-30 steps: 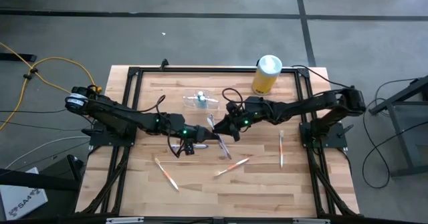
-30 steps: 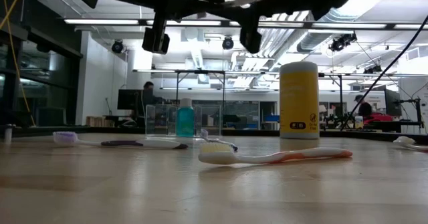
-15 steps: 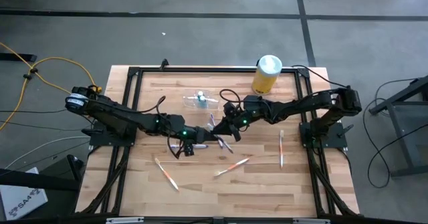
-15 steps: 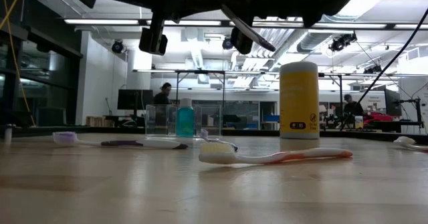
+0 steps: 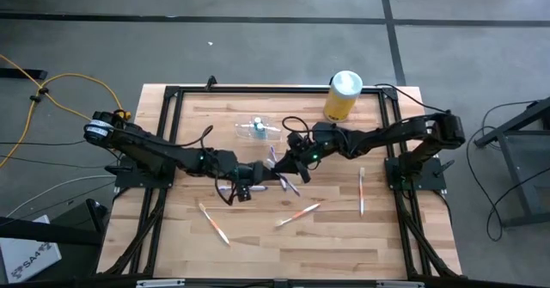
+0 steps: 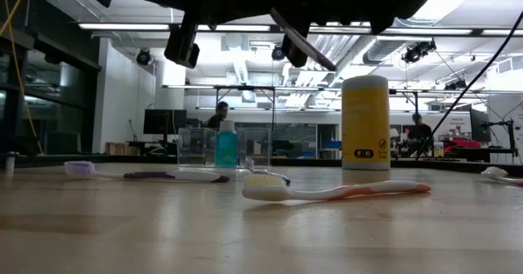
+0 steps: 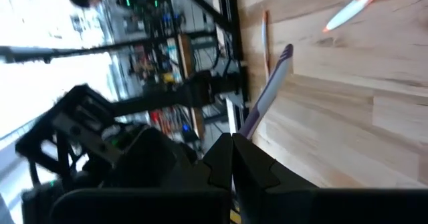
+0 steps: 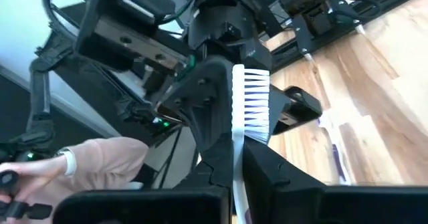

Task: Pick & Place toothbrushing station
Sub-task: Put the top left violet toothbrush into the transparent organizer

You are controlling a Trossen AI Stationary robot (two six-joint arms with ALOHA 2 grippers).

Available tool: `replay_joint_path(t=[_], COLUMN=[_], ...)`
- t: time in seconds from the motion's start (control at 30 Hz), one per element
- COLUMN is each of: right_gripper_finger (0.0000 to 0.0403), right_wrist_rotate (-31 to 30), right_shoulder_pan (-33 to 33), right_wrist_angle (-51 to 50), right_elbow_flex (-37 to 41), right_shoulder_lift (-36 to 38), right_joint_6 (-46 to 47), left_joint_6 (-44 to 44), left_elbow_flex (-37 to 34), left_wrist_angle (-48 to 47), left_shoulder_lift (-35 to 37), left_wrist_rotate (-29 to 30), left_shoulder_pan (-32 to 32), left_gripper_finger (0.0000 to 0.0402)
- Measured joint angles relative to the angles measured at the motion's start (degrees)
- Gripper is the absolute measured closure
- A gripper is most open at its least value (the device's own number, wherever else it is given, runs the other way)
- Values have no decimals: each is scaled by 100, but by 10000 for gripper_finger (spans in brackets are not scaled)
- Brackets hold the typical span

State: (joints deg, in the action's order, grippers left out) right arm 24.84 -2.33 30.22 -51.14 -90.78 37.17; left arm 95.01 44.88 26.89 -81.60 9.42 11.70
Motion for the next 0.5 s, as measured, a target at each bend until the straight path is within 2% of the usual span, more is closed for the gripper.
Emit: replay_joint_path(t=[0.27,0.5], right_gripper_finger=[397,397], right_wrist_rotate=[-94,-717], right_shoulder_pan=[-118,-157], right_wrist_angle=[-352,-1302], right_elbow_flex=[3,7], right_shoulder_lift=[162,875], right_joint_6=[-315,-1043], left_joint_6=[-1322,-2481], left_elbow_flex=[11,11], left_wrist_angle=[49,25], left_shoulder_lift=[2,2], left_wrist_rotate=[621,1261], left_shoulder_pan=[238,530], left_gripper_finger=[399,399])
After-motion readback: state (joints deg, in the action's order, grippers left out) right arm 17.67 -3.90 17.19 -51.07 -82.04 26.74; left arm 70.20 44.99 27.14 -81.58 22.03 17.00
